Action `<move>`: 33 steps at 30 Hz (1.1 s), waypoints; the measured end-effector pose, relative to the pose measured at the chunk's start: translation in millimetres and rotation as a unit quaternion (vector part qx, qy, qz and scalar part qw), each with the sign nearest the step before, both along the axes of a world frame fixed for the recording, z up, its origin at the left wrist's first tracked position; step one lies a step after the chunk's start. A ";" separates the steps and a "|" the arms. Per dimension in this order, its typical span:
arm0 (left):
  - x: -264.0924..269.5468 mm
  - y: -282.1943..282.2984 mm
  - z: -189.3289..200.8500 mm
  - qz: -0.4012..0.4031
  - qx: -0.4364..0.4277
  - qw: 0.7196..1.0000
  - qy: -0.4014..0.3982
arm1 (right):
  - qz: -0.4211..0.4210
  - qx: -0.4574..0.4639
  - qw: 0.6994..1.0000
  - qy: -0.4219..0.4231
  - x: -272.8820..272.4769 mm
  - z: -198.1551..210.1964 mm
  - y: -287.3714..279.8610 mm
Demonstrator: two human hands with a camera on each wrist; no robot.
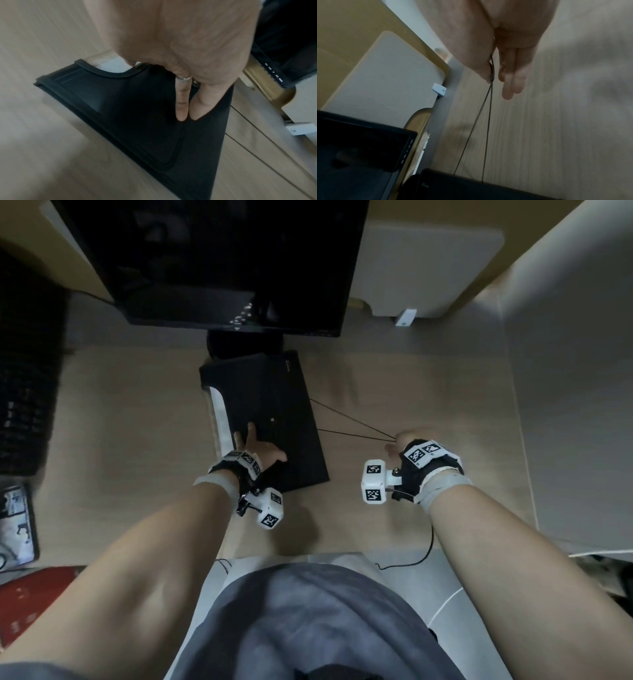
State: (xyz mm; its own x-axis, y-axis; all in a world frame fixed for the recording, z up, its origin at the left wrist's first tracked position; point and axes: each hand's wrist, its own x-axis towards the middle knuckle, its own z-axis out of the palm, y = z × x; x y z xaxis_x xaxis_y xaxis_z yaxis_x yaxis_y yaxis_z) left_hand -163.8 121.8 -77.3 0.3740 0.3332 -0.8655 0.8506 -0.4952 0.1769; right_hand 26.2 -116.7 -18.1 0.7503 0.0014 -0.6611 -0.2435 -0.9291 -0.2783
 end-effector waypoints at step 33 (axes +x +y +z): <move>8.2 42.3 21.5 0.383 -0.137 0.899 -0.160 | 0.117 0.235 0.960 0.102 -27.1 5.8 135.9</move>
State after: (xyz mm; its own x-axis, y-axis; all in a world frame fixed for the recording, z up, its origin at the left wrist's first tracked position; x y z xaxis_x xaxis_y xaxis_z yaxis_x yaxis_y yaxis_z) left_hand -155.6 164.2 -55.7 0.3698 0.3893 -0.8436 0.8075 0.3144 0.4991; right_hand -0.9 19.1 -12.3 0.5475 0.4880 -0.6798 -0.1374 -0.7489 -0.6483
